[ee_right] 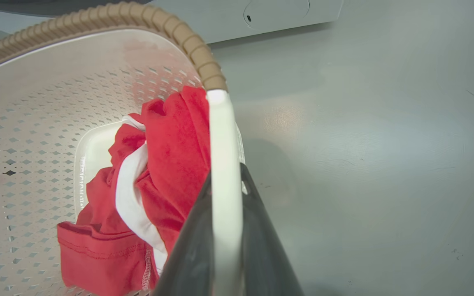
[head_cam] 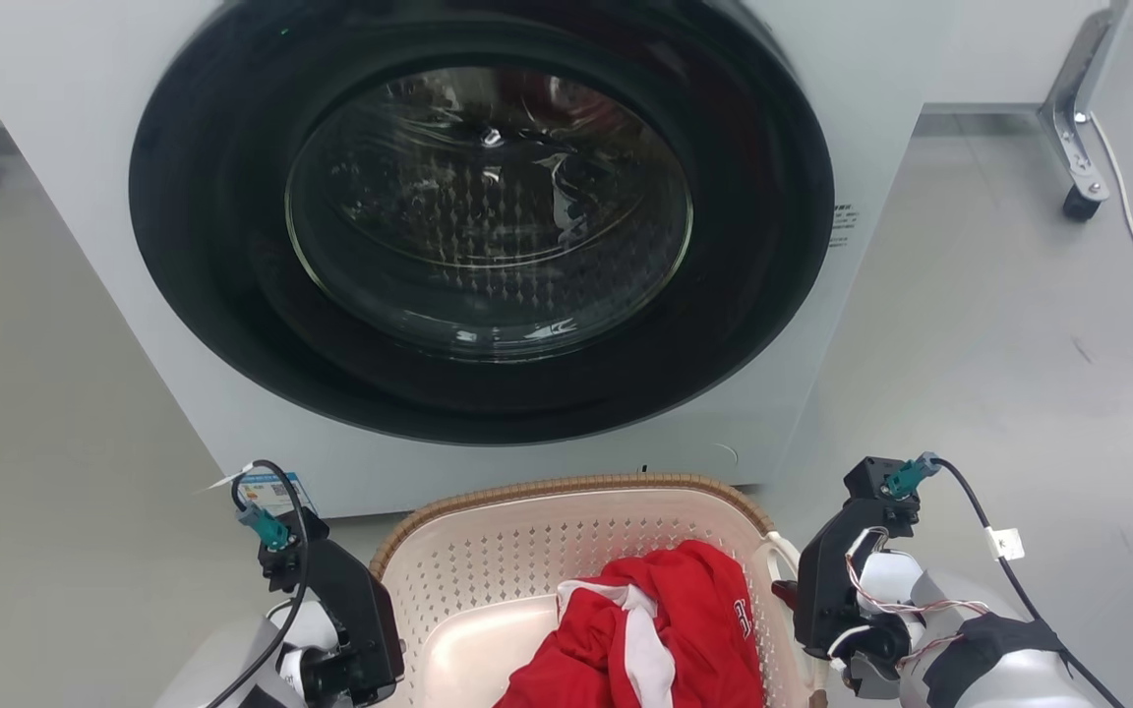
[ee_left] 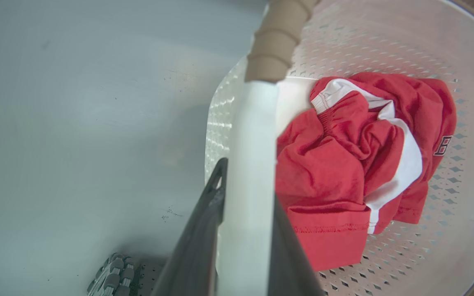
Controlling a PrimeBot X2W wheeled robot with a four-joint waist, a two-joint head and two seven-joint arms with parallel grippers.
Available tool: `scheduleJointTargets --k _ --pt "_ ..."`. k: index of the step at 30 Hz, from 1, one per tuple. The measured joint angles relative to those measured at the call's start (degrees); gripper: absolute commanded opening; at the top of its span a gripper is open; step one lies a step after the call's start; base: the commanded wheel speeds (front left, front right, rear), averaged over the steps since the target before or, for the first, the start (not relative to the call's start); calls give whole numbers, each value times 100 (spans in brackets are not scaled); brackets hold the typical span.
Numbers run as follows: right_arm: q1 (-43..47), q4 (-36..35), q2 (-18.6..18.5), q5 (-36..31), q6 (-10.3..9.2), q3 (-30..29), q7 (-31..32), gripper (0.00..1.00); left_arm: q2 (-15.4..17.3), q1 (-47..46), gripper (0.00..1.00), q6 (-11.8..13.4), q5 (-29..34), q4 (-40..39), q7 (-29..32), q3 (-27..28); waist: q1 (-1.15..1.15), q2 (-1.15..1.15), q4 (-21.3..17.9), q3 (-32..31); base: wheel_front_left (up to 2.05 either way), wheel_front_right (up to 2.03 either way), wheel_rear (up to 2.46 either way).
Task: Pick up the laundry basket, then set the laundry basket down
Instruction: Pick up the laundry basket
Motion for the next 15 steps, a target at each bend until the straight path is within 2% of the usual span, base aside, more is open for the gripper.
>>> scheduleJointTargets --k 15 --pt "218 13 8 142 0 115 94 0 14 216 0 0 -51 11 89 -68 0 0 -9 -235 0 0 0"
